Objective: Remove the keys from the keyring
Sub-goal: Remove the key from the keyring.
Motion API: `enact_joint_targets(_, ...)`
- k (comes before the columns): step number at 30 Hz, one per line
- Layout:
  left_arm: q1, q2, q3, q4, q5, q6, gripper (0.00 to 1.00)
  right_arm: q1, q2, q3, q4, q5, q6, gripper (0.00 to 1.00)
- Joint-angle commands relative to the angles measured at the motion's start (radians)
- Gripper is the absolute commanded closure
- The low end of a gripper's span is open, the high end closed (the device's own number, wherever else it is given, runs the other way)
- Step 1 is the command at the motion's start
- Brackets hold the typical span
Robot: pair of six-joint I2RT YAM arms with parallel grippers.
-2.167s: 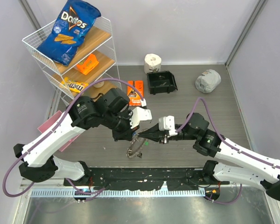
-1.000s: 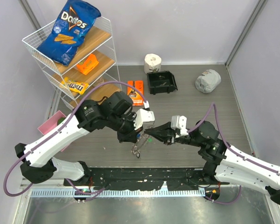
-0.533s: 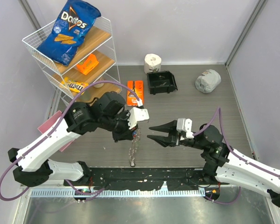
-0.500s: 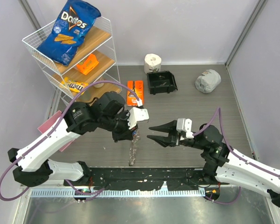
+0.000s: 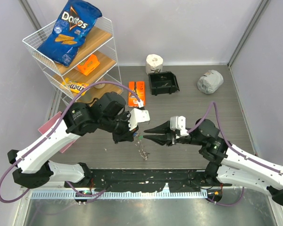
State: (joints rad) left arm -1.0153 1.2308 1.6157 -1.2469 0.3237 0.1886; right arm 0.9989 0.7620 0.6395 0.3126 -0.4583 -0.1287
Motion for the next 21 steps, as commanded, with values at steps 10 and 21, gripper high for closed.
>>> enact_joint_targets(10, -0.005, -0.014, 0.055, 0.021, 0.029, 0.017, 1.0, 0.0, 0.1, 0.112, 0.019, -0.146, 0.015, 0.72)
enact_joint_targets(21, -0.014, -0.011, 0.062, 0.021, 0.035, 0.017, 1.0, 0.0, 0.152, 0.138, 0.028, -0.158, 0.032, 0.71)
